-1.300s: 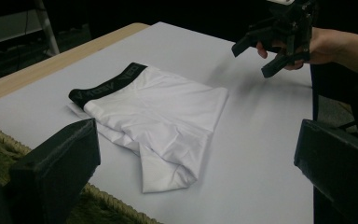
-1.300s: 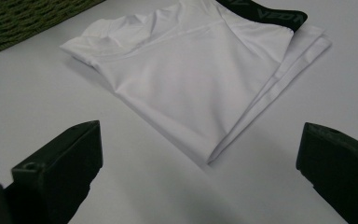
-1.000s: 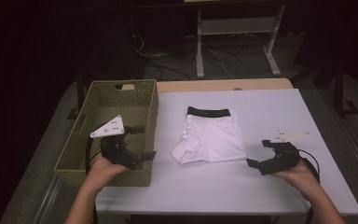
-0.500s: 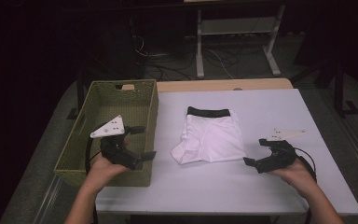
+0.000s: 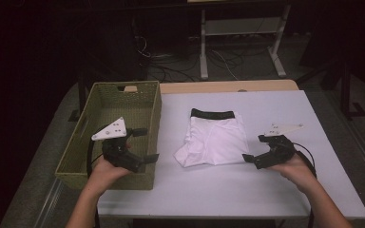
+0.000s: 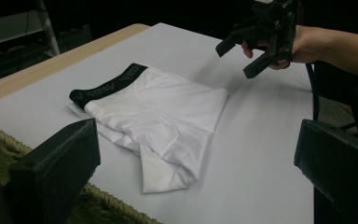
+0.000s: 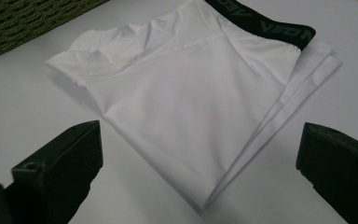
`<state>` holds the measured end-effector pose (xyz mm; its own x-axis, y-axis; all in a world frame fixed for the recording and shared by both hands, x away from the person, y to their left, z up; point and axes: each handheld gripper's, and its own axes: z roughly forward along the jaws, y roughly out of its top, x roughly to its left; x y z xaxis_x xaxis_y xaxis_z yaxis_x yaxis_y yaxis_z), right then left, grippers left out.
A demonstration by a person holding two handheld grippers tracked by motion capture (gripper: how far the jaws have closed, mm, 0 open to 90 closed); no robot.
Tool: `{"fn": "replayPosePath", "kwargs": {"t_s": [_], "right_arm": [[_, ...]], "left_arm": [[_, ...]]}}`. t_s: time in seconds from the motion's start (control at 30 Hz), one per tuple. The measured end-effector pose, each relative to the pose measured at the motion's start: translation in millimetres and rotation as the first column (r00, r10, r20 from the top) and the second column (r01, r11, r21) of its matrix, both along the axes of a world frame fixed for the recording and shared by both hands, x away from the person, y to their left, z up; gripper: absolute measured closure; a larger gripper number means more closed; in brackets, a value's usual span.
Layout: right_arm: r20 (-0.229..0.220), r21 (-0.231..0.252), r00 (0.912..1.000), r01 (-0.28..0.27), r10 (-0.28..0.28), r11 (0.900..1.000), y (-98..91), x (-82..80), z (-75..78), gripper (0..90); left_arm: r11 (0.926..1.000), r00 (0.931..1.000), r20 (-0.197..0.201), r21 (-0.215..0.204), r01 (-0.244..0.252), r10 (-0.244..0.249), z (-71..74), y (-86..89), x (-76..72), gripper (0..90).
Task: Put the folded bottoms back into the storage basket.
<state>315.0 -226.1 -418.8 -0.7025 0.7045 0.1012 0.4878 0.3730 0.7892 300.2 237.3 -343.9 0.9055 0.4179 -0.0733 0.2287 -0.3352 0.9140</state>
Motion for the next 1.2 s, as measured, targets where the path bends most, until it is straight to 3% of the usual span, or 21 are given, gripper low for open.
{"fn": "replayPosePath", "kwargs": {"t_s": [0.2, 0.33, 0.63, 0.93, 1.07, 1.2], "right_arm": [[0.005, 0.006, 1.0, -0.007, 0.007, 1.0, 6.4, 8.0, 1.1, 1.1], [0.015, 0.028, 0.9999, -0.005, 0.004, 0.9996, 7.4, 9.2, -2.8, 6.2], [-0.007, -0.031, 0.9998, 0.019, -0.019, 0.9993, 11.6, 10.6, -12.2, 15.2], [-0.051, -0.042, 0.9983, 0.026, -0.028, 0.9988, 7.8, 11.2, -22.3, 23.2], [-0.071, -0.074, 0.9974, 0.013, -0.018, 0.9972, 7.3, 9.1, -28.1, 26.5], [-0.074, -0.066, 0.9972, 0.006, -0.011, 0.9978, 6.2, 7.0, -32.8, 29.3]], "left_arm": [[1.0, 1.0, -0.003, -0.001, -0.001, 0.001, 0.0, 0.0, 0.1, 0.1], [1.0, 1.0, -0.001, 0.001, -0.002, 0.002, 0.0, -0.1, 0.0, 0.1], [1.0, 1.0, -0.002, 0.001, -0.002, 0.002, 0.0, -0.2, 0.0, 0.2], [1.0, 1.0, 0.0, 0.001, 0.0, 0.0, -0.1, 0.0, 0.0, 0.2], [1.0, 1.0, -0.002, 0.002, -0.003, 0.003, -0.1, -0.4, 0.0, 0.2], [1.0, 1.0, 0.002, 0.002, -0.001, 0.001, 0.0, -0.1, -0.2, 0.3]]}}
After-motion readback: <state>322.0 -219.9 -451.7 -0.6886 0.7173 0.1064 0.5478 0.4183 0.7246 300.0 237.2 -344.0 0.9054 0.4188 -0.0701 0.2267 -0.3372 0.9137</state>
